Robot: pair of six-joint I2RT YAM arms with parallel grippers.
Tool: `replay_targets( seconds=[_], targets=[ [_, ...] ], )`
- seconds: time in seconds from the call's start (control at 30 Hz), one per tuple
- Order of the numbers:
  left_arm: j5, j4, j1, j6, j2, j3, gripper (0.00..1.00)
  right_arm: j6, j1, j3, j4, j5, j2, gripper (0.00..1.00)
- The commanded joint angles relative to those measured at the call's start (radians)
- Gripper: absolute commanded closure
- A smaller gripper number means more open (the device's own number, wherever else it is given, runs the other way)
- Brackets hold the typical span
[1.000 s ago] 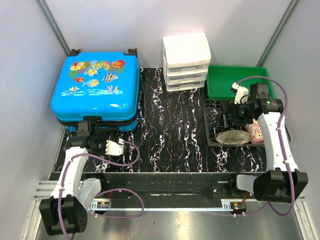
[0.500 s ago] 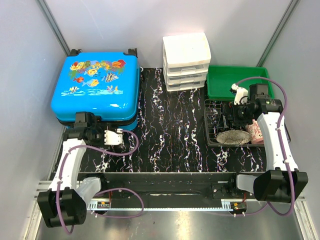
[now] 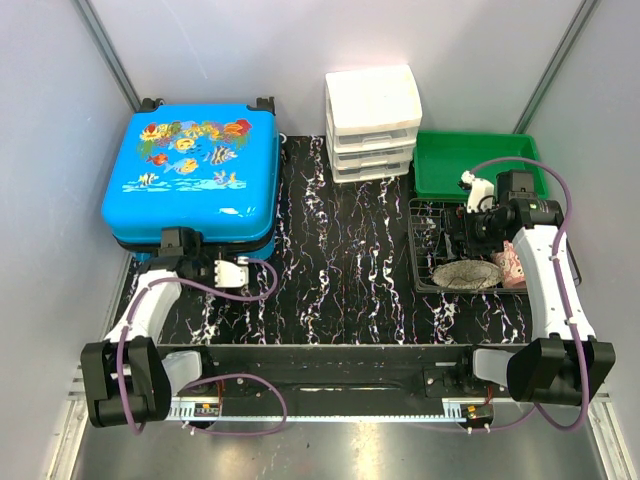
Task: Open, take out, and arrange the luggage
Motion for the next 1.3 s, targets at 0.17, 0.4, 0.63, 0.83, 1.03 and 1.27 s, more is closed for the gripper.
replay_targets(
  seconds=[0.17, 0.4, 0.63, 0.83, 1.03, 1.27],
  targets=[
    [0.064, -0.227, 0.006, 0.122, -0.087, -0.079, 0.72, -0.023, -0.002, -0.007, 0.001, -0.013, -0.03, 0.0],
    [0.016, -0.477, 0.004, 0.218, -0.388, -0.179, 1.0, -0.019, -0.002, -0.012, -0.006, -0.038, -0.036, 0.0],
    [0.041, -0.609, 0.006, 0.132, -0.462, -0.075, 0.62, -0.033, -0.002, -0.003, -0.02, -0.048, -0.032, 0.0],
    [0.16, -0.863, 0.006, 0.101, -0.481, 0.195, 0.11, -0.031, -0.002, -0.001, -0.014, -0.068, -0.012, 0.0],
    [0.252, -0.922, 0.004, -0.006, -0.552, 0.323, 0.1, -0.022, -0.002, 0.014, -0.011, -0.1, 0.004, 0.0],
    [0.441, -0.774, 0.004, -0.604, -0.269, 0.667, 0.1, -0.002, -0.001, 0.03, 0.026, -0.107, 0.016, 0.0]
  ],
)
